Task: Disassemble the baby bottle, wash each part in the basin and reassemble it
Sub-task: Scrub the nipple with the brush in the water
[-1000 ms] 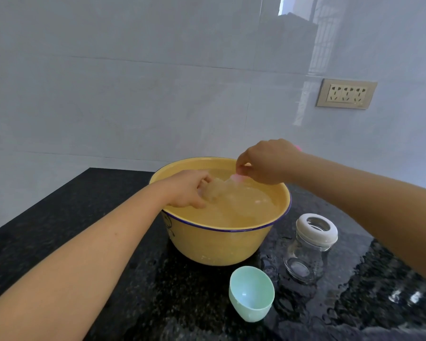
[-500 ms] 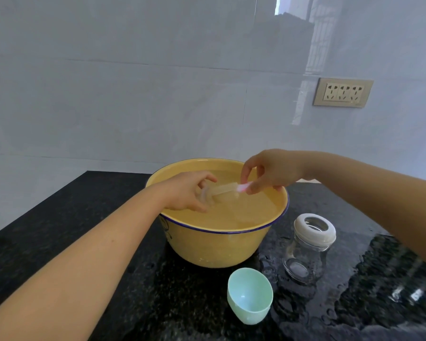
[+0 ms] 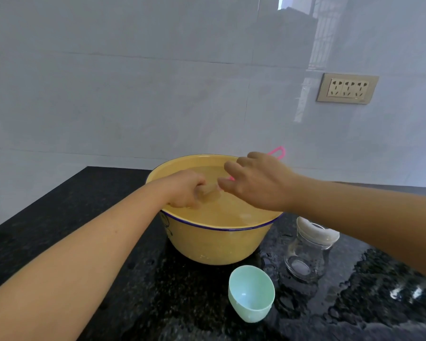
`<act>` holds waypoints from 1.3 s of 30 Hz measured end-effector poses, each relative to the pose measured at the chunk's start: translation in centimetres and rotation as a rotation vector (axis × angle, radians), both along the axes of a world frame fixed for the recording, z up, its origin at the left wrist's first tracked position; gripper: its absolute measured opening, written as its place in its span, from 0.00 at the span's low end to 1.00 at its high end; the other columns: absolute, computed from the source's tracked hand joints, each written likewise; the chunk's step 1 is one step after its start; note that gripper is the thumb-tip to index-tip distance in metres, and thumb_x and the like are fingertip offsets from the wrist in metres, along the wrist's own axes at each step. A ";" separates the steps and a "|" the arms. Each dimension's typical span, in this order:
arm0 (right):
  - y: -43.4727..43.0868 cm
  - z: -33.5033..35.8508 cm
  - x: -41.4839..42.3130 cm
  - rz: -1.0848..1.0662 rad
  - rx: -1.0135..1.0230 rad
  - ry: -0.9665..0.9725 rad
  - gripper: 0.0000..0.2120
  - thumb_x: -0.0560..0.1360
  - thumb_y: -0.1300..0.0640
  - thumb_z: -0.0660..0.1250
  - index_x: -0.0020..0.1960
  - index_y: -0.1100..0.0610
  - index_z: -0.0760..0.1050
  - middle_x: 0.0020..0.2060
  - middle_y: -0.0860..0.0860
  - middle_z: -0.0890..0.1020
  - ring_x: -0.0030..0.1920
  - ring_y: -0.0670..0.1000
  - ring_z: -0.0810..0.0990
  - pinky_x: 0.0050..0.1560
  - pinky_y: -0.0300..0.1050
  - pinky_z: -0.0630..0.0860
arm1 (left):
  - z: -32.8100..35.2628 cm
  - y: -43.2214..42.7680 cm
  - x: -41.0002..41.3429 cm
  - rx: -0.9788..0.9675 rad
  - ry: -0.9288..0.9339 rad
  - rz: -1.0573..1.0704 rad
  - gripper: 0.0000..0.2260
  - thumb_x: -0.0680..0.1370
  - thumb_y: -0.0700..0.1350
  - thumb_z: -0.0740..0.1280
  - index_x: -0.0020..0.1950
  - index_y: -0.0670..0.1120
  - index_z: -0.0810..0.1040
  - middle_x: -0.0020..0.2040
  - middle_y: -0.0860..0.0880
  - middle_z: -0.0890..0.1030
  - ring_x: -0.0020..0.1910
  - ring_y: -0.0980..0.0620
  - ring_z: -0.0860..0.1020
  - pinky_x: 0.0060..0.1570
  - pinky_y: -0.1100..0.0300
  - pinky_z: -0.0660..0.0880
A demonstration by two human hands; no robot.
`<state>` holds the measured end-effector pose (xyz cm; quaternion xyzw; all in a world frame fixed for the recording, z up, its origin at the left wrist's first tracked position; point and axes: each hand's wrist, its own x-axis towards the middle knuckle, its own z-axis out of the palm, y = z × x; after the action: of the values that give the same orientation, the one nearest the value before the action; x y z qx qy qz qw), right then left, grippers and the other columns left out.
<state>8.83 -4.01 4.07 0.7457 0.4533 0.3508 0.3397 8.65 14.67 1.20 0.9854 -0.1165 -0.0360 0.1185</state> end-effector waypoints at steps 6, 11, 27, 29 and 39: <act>1.7 0.8 -0.8 -0.225 0.124 0.316 0.10 0.77 0.60 0.55 0.51 0.55 0.74 0.30 0.48 0.65 0.29 0.52 0.66 0.27 0.42 0.56 | 0.1 -0.2 -0.3 -0.022 -0.069 -0.038 0.15 0.72 0.38 0.67 0.35 0.52 0.65 0.35 0.53 0.68 0.35 0.53 0.66 0.33 0.62 0.62; 3.2 2.0 0.1 -0.645 0.514 0.953 0.12 0.78 0.55 0.57 0.50 0.59 0.77 0.36 0.52 0.76 0.34 0.52 0.73 0.30 0.41 0.66 | 0.1 -0.2 -0.6 -0.080 -0.097 -0.060 0.10 0.73 0.39 0.67 0.37 0.49 0.69 0.36 0.52 0.69 0.35 0.52 0.67 0.33 0.61 0.62; -0.2 1.2 0.0 -0.273 0.422 0.588 0.13 0.79 0.47 0.58 0.62 0.44 0.74 0.58 0.48 0.77 0.59 0.53 0.76 0.51 0.46 0.71 | 0.1 -0.1 -0.4 -0.136 -0.092 -0.016 0.16 0.72 0.43 0.71 0.58 0.48 0.75 0.45 0.54 0.73 0.47 0.52 0.72 0.41 0.63 0.66; 0.0 1.3 0.0 -0.298 0.478 0.607 0.13 0.79 0.47 0.57 0.60 0.45 0.75 0.57 0.48 0.78 0.59 0.53 0.76 0.50 0.46 0.70 | 0.0 0.0 -0.2 -0.167 -0.107 -0.015 0.10 0.71 0.44 0.72 0.49 0.52 0.75 0.44 0.55 0.74 0.48 0.52 0.73 0.41 0.63 0.67; 1.6 1.3 -0.1 -0.630 0.580 0.996 0.14 0.80 0.51 0.54 0.52 0.53 0.78 0.35 0.49 0.73 0.33 0.50 0.69 0.33 0.41 0.65 | 0.2 0.0 -0.5 -0.229 -0.147 -0.007 0.15 0.71 0.41 0.71 0.56 0.50 0.76 0.52 0.52 0.77 0.52 0.50 0.74 0.48 0.58 0.73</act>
<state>8.71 -2.38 5.39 0.9773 0.2032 -0.0447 -0.0393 8.17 14.67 1.37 0.9650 -0.1317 0.0493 0.2215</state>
